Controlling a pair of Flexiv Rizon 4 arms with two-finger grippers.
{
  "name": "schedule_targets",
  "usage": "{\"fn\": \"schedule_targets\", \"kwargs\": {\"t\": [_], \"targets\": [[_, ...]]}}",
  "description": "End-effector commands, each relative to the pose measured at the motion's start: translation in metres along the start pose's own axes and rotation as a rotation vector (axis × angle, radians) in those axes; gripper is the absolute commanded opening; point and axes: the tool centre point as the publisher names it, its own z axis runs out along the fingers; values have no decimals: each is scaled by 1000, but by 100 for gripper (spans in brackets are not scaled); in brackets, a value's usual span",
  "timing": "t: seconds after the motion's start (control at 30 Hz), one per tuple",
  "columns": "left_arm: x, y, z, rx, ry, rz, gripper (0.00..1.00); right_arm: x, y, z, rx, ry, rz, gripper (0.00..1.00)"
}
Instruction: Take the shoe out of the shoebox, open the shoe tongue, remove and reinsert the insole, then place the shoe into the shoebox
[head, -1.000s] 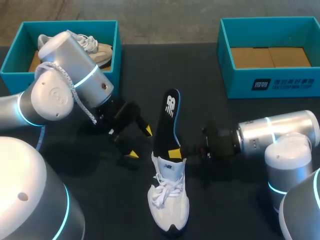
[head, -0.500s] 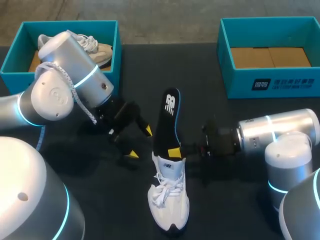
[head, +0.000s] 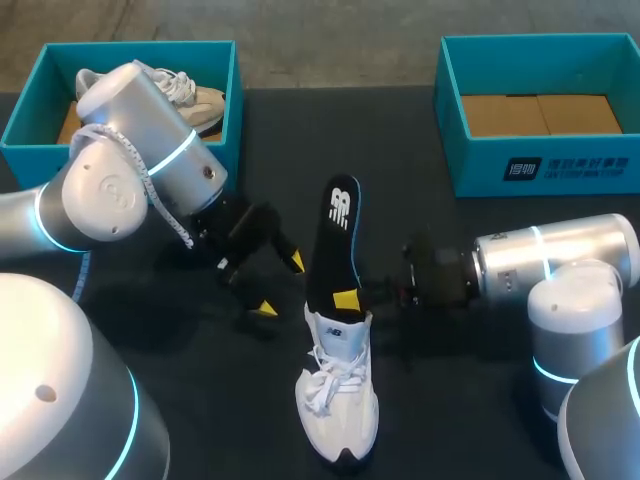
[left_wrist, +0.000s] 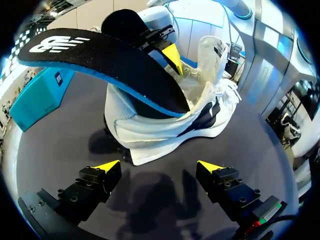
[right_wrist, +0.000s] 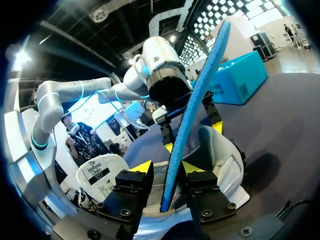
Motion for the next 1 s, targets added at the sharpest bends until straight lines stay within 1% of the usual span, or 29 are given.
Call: {"fn": "schedule_targets", "kwargs": {"t": [0.03, 0.17, 0.37, 0.67, 0.77, 0.9, 0.93, 1.0], "targets": [[0, 0, 1, -4, -1, 0, 100, 0, 3, 5, -3, -9, -2, 36], [0, 0, 1, -4, -1, 0, 100, -1, 8, 5, -12, -14, -9, 38], [0, 0, 1, -4, -1, 0, 100, -3, 14, 6, -50, -22, -21, 40], [0, 0, 1, -4, -1, 0, 100, -7, 27, 5, -95, -18, -22, 39], [0, 0, 1, -4, -1, 0, 100, -8, 31, 5, -114, -18, -23, 41], [0, 0, 1, -4, -1, 0, 100, -10, 34, 5, -128, -18, -20, 40], [0, 0, 1, -4, -1, 0, 100, -12, 36, 6, -143, -18, -13, 38], [0, 0, 1, -4, -1, 0, 100, -12, 38, 6, -158, -20, -11, 37]]}}
